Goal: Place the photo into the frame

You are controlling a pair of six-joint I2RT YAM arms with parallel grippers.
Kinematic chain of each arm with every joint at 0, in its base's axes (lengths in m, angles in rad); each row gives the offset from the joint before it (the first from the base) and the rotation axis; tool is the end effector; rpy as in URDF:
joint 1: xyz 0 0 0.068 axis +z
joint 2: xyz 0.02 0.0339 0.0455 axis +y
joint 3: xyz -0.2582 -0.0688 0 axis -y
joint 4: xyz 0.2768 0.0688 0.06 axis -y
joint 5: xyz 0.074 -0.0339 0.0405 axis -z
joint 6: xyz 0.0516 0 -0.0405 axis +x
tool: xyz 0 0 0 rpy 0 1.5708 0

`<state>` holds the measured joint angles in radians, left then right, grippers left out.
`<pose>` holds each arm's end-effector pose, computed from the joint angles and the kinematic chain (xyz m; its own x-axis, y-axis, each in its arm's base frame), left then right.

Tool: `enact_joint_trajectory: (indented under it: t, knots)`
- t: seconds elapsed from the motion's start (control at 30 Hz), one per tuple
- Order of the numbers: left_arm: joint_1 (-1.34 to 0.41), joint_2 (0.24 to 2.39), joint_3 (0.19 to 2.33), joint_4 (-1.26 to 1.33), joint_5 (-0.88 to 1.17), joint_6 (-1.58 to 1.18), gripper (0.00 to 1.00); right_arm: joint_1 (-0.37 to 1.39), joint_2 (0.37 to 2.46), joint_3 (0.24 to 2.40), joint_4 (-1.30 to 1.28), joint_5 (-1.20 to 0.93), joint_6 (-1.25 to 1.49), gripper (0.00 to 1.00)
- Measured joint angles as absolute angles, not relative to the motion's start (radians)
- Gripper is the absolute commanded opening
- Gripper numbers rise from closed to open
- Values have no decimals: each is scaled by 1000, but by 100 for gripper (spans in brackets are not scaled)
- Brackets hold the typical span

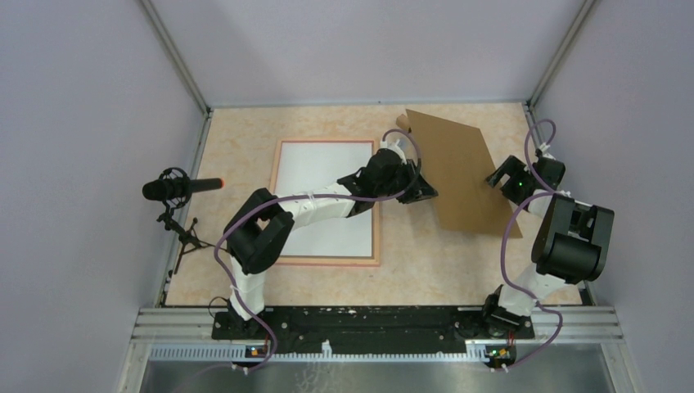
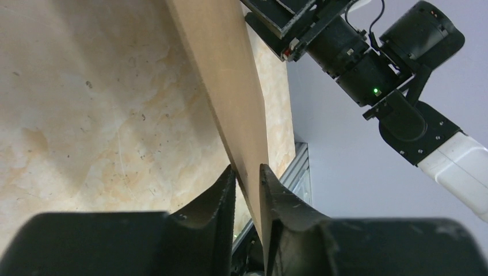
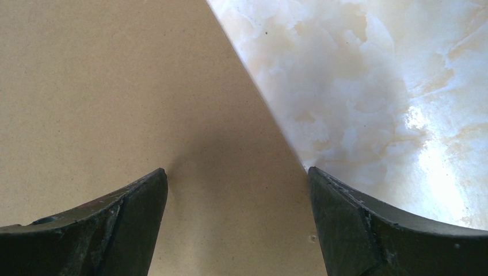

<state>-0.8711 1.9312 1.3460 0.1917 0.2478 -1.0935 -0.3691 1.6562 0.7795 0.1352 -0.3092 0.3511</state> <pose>0.3055 -0.3826 0.2047 -0.9018 -0.2659 -0.3407 0.1884 0.4677 -0.8636 0.3377 -0.1138 0.1132 -0.5453 0.5622 -0.6218 0.3428 0.8264 0.4466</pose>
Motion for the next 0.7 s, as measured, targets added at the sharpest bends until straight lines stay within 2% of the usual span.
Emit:
enact_joint_trajectory:
  t: [0.23, 0.53, 0.7]
  knots:
    - [-871, 1949, 1353, 181, 200, -1093, 24, -369, 1662, 780, 145, -332, 351, 88]
    - [-868, 2001, 1429, 125, 168, -1098, 0, -369, 1664, 780, 150, -342, 351, 88]
    - [-872, 2001, 1472, 62, 163, -1077, 0, -369, 1663, 780, 147, -344, 351, 93]
